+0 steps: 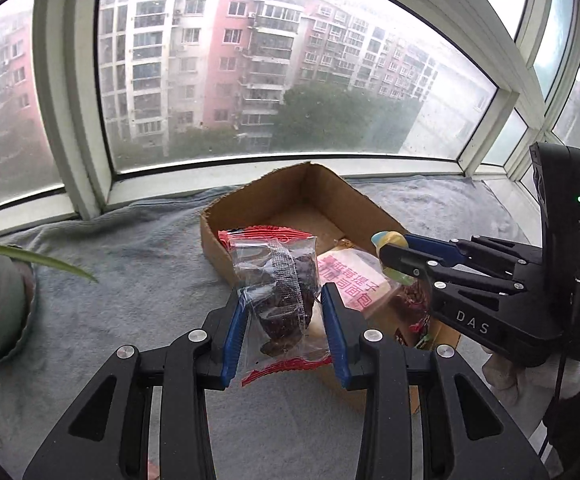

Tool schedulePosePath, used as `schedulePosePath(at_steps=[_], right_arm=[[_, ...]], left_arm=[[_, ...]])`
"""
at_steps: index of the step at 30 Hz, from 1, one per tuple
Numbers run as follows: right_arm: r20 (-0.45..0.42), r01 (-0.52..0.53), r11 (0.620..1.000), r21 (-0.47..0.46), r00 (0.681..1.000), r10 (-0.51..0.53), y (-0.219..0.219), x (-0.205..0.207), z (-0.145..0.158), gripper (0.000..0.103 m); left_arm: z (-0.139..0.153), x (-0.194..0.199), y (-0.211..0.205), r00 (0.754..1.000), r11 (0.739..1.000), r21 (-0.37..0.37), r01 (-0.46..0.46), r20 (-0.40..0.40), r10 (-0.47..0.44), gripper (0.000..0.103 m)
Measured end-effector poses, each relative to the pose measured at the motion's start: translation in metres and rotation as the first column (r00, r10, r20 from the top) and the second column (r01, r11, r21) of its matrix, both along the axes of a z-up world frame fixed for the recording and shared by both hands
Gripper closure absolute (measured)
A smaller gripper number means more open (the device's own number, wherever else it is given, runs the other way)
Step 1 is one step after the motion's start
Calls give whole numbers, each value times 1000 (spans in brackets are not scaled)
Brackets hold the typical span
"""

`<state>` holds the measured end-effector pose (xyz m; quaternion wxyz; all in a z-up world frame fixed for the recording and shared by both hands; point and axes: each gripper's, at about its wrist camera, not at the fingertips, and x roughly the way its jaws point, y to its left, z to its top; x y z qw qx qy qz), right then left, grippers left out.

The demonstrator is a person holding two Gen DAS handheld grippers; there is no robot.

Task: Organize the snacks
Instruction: 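Carry the bag and chocolate into the box and open both tools, then withdraw both tools from the box toward the last candies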

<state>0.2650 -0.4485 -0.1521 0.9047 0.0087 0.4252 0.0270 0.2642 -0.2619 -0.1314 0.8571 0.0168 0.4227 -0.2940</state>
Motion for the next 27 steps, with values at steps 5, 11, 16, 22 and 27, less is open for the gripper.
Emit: schedulePosePath(at_steps=[5, 11, 16, 22, 27], right_arm=[[-18, 27, 1000, 8, 999, -27, -12, -5, -9, 77], [-21, 62, 998, 30, 998, -61, -22, -10, -9, 73], [-7, 79, 996, 41, 997, -79, -27, -18, -3, 64], [5, 73, 996, 46, 997, -74, -24, -33, 9, 63], [20, 65, 996, 59, 998, -67, -16, -50, 20, 63]], left_arm=[[-6, -8, -20, 998, 999, -9, 47, -31, -47, 68], [-10, -14, -34, 993, 995, -5, 98, -61, -98, 61], [-8, -16, -32, 994, 996, -1, 93, -61, -92, 53], [0, -17, -16, 996, 998, -20, 67, -50, -67, 53], [11, -22, 8, 999, 999, -19, 41, -27, -42, 53]])
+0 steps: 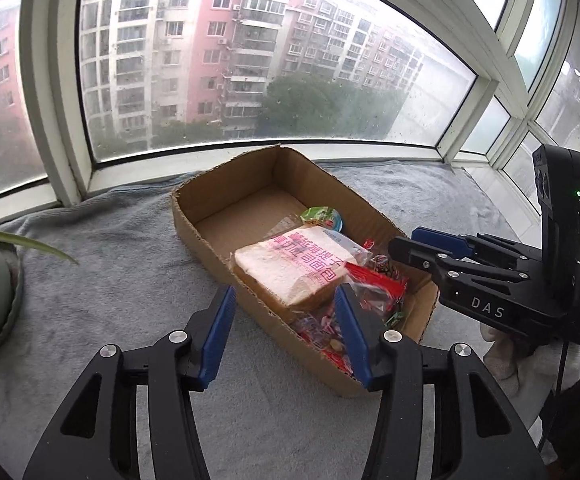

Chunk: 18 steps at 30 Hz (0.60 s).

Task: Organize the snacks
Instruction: 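Withdraw both tools from the box toward the last candies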

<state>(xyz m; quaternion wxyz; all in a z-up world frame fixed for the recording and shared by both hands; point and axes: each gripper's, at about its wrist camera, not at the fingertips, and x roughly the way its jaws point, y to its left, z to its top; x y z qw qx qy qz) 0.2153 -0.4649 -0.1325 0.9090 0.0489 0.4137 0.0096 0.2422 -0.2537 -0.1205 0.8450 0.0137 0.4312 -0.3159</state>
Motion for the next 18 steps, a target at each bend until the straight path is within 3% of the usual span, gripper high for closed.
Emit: schedulePosePath(at_steps=[10, 12, 14, 18], right_arm=[[37, -71, 997, 34, 997, 70, 35, -38, 26, 63], [46, -93, 995, 38, 995, 92, 46, -46, 31, 61], [58, -115, 992, 44, 992, 112, 57, -53, 36, 51], [73, -160, 986, 41, 985, 156, 79, -67, 45, 50]], left_arm=[[26, -29, 60, 993, 996, 6, -90, 75, 90, 53], [31, -40, 68, 990, 995, 16, -100, 98, 98, 53], [35, -50, 76, 988, 994, 24, -108, 116, 105, 53], [42, -66, 89, 984, 993, 25, -118, 134, 114, 53]])
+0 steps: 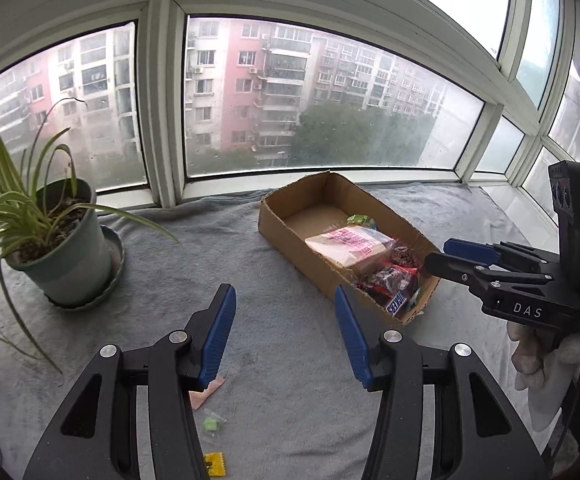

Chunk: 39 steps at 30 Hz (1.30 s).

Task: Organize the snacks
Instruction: 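Withdraw both tools from the box toward the last candies, then grasp the yellow candy with the left tool while the right tool grasps another round chocolate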

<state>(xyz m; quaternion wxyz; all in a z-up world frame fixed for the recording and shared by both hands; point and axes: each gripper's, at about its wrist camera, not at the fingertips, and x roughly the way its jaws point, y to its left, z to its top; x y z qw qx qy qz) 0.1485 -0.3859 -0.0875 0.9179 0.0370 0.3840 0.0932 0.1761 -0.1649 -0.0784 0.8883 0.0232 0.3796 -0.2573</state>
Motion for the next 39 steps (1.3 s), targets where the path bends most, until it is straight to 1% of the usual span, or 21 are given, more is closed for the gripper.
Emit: schedulePosePath(at_steps=[1, 3, 4, 5, 9, 11, 14, 19, 23, 27, 31, 33, 34, 35, 39], right_arm=[[2, -11, 1000, -2, 1000, 11, 5, -3, 2, 50], [4, -30, 1000, -5, 1000, 30, 15, -10, 4, 41], [7, -38, 999, -4, 999, 38, 19, -14, 5, 32], [11, -47, 999, -2, 999, 47, 23, -18, 5, 27], [9, -92, 996, -12, 996, 92, 38, -36, 2, 26], [2, -110, 994, -31, 994, 110, 46, -44, -2, 20], [-11, -144, 989, -42, 990, 144, 59, -57, -13, 19], [-57, -233, 971, -48, 972, 230, 89, -77, -40, 19], [-104, -302, 953, -37, 949, 296, 116, -91, -63, 19], [-145, -351, 936, -8, 927, 346, 140, -102, -86, 19], [-172, -381, 925, 15, 910, 377, 157, -108, -105, 19], [-179, -392, 919, 29, 903, 391, 163, -107, -111, 29], [-189, -398, 916, 40, 898, 398, 166, -106, -114, 38], [-196, -399, 916, 49, 895, 401, 168, -105, -116, 45], [-206, -399, 913, 87, 889, 408, 174, -101, -125, 49]], left_arm=[[1, -4, 3, 1000, 1000, 3, 0, 6, 0, 53], [3, -10, 10, 1000, 1000, 1, -2, 7, 2, 53], [3, -13, 15, 1000, 1000, -2, -6, 5, 6, 53], [3, -15, 19, 1000, 1000, -7, -13, 3, 13, 53], [1, -25, 45, 999, 998, -30, -47, -13, 47, 53], [-5, -32, 62, 997, 997, -30, -71, -28, 70, 52], [-17, -41, 93, 991, 992, -33, -120, -61, 118, 52], [-44, -53, 138, 970, 978, -9, -207, -132, 204, 52], [-62, -62, 161, 953, 967, -13, -254, -173, 248, 52], [-78, -71, 170, 940, 960, -21, -279, -209, 269, 52], [-88, -77, 168, 939, 964, -23, -265, -236, 252, 52], [-93, -80, 165, 941, 968, -15, -249, -241, 238, 52], [-94, -80, 164, 943, 971, -14, -240, -243, 230, 52], [-95, -80, 161, 945, 973, -12, -229, -242, 219, 52], [-101, -80, 154, 952, 981, -4, -195, -240, 188, 52]])
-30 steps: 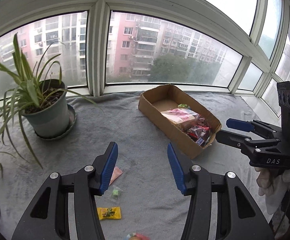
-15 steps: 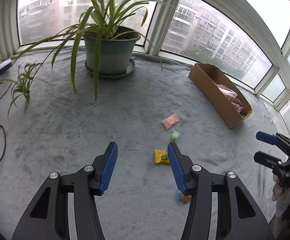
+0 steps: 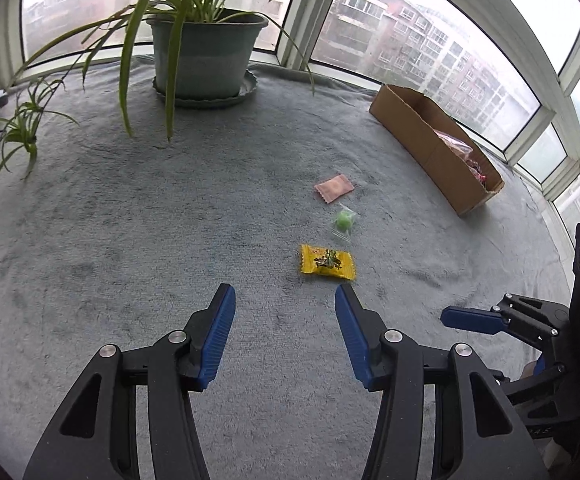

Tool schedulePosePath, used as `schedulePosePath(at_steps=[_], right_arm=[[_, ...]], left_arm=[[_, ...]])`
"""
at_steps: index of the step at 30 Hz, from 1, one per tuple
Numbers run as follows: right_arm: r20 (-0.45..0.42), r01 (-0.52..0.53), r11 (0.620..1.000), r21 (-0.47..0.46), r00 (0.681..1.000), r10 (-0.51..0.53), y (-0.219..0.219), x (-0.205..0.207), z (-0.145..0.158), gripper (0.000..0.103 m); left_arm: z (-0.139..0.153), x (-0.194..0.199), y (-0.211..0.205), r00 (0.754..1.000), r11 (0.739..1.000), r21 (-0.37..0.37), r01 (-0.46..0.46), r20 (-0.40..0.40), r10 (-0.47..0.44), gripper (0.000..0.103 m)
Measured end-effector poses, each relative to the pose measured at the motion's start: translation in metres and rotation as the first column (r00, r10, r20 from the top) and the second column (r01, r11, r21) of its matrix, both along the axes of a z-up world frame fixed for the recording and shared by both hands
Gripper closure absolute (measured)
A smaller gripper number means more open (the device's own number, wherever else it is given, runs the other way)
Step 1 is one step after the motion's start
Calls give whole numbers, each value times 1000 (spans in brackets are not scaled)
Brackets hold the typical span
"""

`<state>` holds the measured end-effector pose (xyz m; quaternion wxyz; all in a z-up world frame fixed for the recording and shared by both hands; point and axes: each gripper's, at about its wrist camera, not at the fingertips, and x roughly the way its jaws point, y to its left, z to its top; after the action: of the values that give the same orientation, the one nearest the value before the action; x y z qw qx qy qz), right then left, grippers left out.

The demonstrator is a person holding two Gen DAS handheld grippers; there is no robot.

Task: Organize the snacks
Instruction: 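Grasp the yellow candy with the left tool while the right tool grasps another round chocolate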

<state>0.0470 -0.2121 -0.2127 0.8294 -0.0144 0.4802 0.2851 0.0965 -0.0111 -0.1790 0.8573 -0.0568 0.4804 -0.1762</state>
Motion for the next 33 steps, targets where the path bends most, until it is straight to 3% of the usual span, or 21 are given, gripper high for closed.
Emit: schedulePosePath(at_steps=[11, 16, 25, 33], right_arm=[[-11, -27, 999, -19, 1000, 27, 18, 6, -11, 62], [-20, -38, 999, -21, 999, 38, 19, 6, -14, 62], [-38, -29, 999, -19, 999, 28, 20, 9, -19, 63], [-9, -34, 997, -70, 999, 34, 26, 11, -20, 64]], left_arm=[[-12, 10, -19, 996, 996, 5, 91, -25, -91, 53], [-18, 17, -27, 990, 991, -49, 123, -62, -126, 55], [-31, 37, -34, 985, 989, -110, 101, -129, -115, 57], [-31, 53, -53, 985, 989, -25, 147, -90, -149, 57]])
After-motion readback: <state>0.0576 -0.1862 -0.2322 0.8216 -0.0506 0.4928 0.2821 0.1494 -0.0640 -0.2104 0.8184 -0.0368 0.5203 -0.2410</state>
